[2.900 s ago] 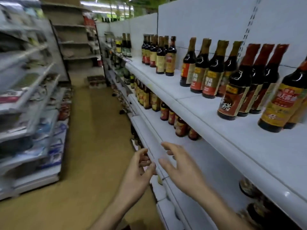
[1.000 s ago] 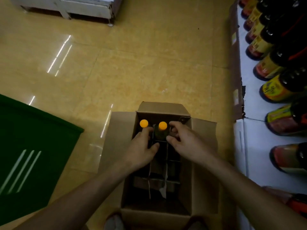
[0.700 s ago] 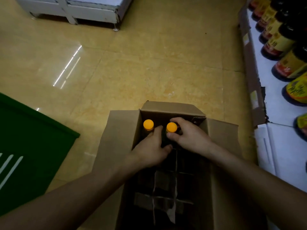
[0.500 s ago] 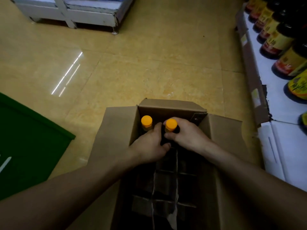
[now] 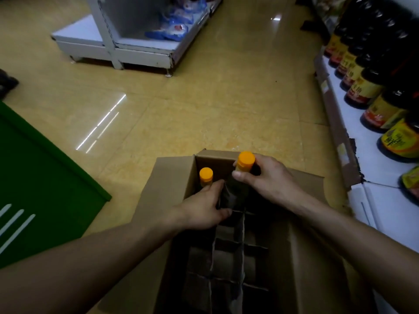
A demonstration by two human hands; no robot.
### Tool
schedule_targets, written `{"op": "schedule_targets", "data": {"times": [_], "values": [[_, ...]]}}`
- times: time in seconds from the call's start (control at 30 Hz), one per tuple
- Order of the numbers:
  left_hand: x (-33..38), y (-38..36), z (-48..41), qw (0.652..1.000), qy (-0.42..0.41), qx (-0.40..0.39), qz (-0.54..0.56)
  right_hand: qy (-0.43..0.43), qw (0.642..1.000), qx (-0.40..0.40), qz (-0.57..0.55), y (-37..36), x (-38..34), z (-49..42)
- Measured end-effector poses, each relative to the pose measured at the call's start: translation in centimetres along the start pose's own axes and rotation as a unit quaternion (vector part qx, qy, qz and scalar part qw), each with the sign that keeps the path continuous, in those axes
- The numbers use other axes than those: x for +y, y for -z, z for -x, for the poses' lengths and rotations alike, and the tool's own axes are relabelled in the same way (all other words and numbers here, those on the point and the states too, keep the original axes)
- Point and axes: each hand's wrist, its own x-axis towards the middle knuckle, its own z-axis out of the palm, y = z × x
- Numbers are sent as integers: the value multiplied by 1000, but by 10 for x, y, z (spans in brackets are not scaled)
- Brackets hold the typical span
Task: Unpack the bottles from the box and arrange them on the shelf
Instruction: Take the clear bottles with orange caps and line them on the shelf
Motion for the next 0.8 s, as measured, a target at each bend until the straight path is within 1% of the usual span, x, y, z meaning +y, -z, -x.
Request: {"op": "schedule_targets", "data": {"times": [0.2,0.4,0.53,0.67,0.8], "values": [[5,-3,-3,995,-13,31,92,84,993,77,-12,33,-41,20],[9,1,3,986,-52,27,158,122,987,103,-38,56,-69,34],[8,2,6,976,-61,20,206,138,979,105,-107,64,-75,34],[10,6,9,964,-77,33,252,163,959,119,-201,66,-75,32],[13,8,13,944,-81,26,319,172,937,107,-284,67,-73,31]]}}
